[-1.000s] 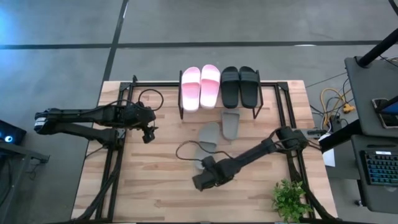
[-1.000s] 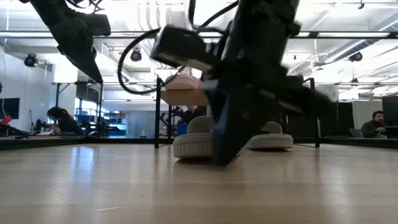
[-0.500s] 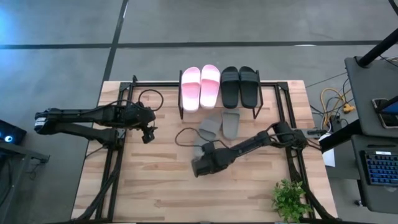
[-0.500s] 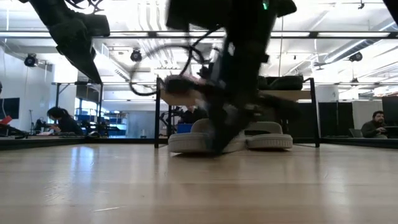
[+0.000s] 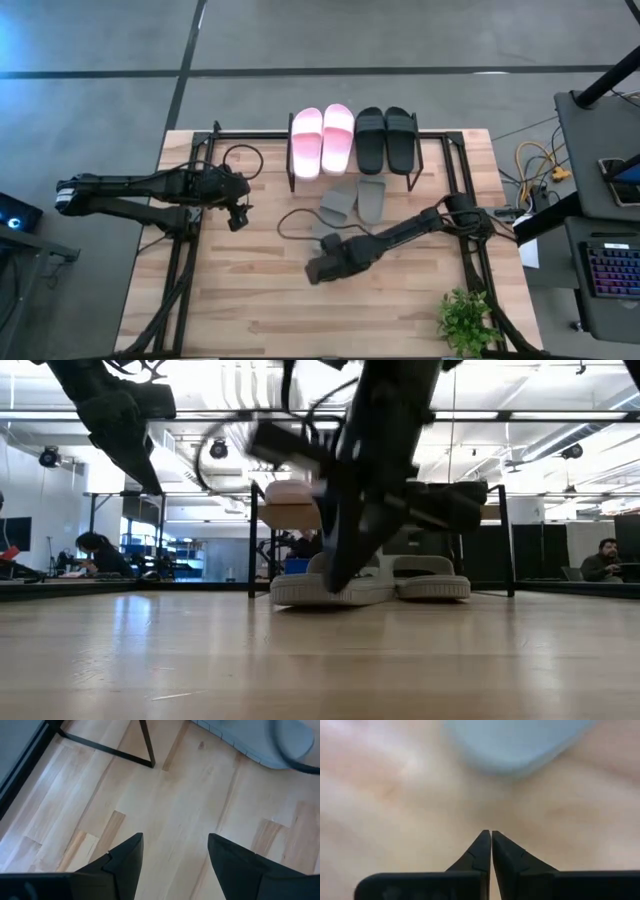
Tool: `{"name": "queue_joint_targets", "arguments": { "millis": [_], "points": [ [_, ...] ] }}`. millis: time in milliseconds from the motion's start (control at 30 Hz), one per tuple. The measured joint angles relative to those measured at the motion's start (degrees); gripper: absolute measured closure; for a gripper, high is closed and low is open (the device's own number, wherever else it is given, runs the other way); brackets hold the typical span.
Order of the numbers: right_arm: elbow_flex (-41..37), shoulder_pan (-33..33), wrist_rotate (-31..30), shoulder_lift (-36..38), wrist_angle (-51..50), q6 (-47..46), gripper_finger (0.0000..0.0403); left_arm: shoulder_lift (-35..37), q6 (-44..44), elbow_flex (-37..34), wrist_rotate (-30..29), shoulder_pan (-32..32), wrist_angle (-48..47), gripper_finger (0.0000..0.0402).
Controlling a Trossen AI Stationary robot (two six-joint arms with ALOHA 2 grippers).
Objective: Pick and place slides into the shelf
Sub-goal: Move the gray slides from the center of the table to under the shelf
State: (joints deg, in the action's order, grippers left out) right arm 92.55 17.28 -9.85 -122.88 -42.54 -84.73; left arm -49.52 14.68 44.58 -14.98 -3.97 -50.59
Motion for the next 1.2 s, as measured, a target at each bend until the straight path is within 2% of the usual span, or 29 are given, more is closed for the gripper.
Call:
{"name": "queue_joint_targets", "arguments": {
  "millis": [67,167,267,400,633,800,933,1100,1200],
  "points": [
    [0.00,0.81,2.12,0.50,2.62,-0.30,0.0394,-0.01,0.00,0.00,0.00,-0.02,0.13,0.0194],
    [0.01,1.48,1.77,0.60,7.46,-0.27,0.0394,-0.09,0.00,0.00,0.00,-0.02,0.13,0.0194],
    [0.14,1.19,-1.76,0.17,11.63,0.79,0.0394,-0.09,-0.02,0.00,0.00,-0.02,0.17,0.0194],
    [-0.11,-1.12,-5.29,-0.76,10.99,0.81,0.0394,-0.08,-0.02,0.00,0.00,-0.02,0.25,0.0194],
    [-0.69,-4.93,-10.06,-1.62,1.18,1.24,0.0394,-0.07,-0.04,0.00,-0.01,-0.02,0.15,0.0194],
    [-0.51,-6.27,-17.33,-1.42,-8.02,-0.57,0.0394,-0.07,-0.04,0.00,0.00,0.00,0.06,0.0194],
    [-0.34,-6.58,-19.99,-0.93,-12.08,-0.72,0.0394,-0.07,-0.05,0.00,0.00,0.00,0.07,0.0194],
    [-0.35,-6.73,-24.46,-0.90,-17.65,-5.87,0.0394,-0.07,-0.07,0.00,0.00,0.00,0.06,0.0194],
    [-0.35,-6.73,-24.02,-0.34,-16.57,-3.45,0.0394,-0.07,-0.07,0.00,0.00,0.00,0.06,0.0194]
  ]
}}
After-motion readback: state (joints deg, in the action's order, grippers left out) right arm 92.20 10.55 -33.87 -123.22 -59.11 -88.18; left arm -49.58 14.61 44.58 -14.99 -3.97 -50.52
